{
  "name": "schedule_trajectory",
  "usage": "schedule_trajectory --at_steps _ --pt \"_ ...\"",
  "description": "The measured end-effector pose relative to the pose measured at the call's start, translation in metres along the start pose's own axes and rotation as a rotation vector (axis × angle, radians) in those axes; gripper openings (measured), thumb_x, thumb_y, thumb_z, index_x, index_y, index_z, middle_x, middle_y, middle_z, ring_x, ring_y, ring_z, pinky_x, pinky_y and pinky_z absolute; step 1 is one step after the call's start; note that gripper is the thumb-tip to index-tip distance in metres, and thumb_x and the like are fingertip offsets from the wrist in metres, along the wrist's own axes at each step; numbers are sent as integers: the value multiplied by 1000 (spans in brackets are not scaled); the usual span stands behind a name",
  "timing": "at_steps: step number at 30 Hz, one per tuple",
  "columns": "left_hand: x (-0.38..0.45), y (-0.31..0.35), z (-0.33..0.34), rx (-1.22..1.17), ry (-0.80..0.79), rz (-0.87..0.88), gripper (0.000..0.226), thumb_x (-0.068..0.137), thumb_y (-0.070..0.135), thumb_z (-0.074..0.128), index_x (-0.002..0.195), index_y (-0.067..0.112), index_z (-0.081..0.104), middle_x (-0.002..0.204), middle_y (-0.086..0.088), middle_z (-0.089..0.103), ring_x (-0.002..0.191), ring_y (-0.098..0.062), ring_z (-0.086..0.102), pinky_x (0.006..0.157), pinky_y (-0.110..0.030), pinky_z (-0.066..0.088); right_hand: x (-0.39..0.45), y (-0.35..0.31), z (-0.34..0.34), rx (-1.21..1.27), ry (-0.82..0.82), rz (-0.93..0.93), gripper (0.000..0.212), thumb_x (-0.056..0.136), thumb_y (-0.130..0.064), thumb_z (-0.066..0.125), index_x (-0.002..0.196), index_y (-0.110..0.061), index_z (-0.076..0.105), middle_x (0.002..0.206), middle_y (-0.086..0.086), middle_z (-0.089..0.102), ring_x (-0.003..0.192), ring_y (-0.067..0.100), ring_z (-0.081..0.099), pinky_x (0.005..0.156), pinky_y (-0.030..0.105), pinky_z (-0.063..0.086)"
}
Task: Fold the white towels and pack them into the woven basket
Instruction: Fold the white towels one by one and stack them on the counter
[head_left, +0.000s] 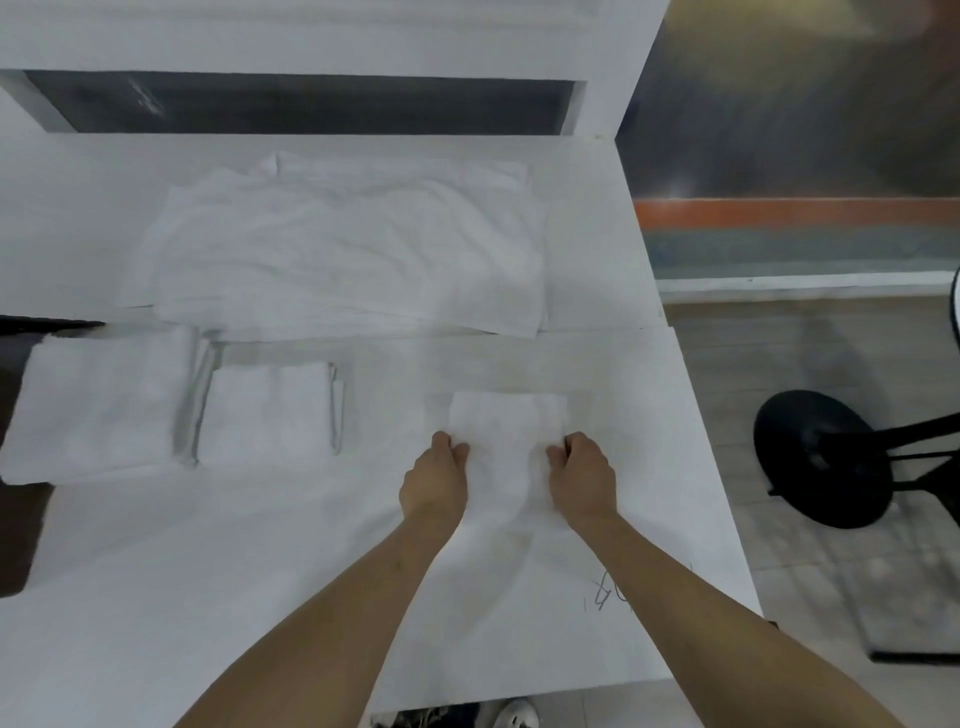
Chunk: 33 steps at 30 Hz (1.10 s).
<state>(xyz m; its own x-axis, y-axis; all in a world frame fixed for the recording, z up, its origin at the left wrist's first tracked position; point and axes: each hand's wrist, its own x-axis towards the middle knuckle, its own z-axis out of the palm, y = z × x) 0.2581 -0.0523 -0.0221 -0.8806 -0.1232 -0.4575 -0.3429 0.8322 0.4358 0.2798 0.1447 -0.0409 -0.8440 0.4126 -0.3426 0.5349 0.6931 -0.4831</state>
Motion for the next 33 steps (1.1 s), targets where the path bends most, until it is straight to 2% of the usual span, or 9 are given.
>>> schedule_trajectory --at_steps 5,8,10,13,15,17,19,23,33 --pt "2 5 -1 -71 34 24 25 107 44 33 109 22 43 76 6 51 74 -30 54 69 -39 46 0 4 1 71 33 26 17 103 -26 52 92 -14 48 88 4 61 79 28 59 72 36 46" --pt "-3 8 -3 -95 100 49 26 107 42 36 124 24 42 102 -1 61 85 -33 63 69 -40 47 2 7 -2 116 17 11 17 102 -28 54 94 -14 51 88 3 62 82 30 63 75 41 53" --pt "-6 5 0 -37 188 140 32 105 36 42 133 21 44 119 -5 55 101 -31 62 68 -41 47 1 8 -4 166 25 -11 14 100 -27 58 103 -15 53 100 3 63 88 28 64 78 40 53" --pt "-13 -1 6 138 281 392 38 102 30 46 138 17 51 135 -8 51 123 -31 52 90 -43 50 -11 13 -9 115 121 -159 36 97 -23 64 129 -16 50 130 5 54 106 25 60 85 39 53" --pt "-17 -3 13 236 193 532 47 105 35 37 149 20 44 158 -9 37 146 -32 34 112 -44 39 -20 20 -11 -38 175 -351 47 97 -25 63 141 -18 47 145 6 48 124 26 53 97 41 52" --pt "-18 -4 23 348 26 582 56 108 43 19 161 26 16 171 -5 0 157 -29 -6 125 -49 14 -24 31 -7 -187 94 -515 53 103 -34 53 153 -23 39 162 6 34 146 25 37 110 40 41" --pt "-14 -7 33 422 -42 571 59 107 48 9 161 32 -6 167 0 -25 151 -25 -29 126 -52 0 -24 42 0 -287 -42 -582 57 107 -47 35 161 -30 26 171 2 14 157 24 18 119 39 31" --pt "-7 -8 40 484 -29 534 61 106 51 8 159 34 -16 164 0 -33 150 -25 -32 124 -56 -1 -18 48 0 -358 -192 -532 64 103 -61 14 163 -39 7 171 -8 -10 158 18 -2 127 38 14" --pt "-50 -42 32 565 -40 444 64 103 60 -1 157 33 -21 163 1 -34 151 -25 -28 122 -60 -1 -44 37 -11 -412 -459 -583 66 107 -54 31 162 -39 -2 169 -8 -20 158 17 -5 128 36 13"
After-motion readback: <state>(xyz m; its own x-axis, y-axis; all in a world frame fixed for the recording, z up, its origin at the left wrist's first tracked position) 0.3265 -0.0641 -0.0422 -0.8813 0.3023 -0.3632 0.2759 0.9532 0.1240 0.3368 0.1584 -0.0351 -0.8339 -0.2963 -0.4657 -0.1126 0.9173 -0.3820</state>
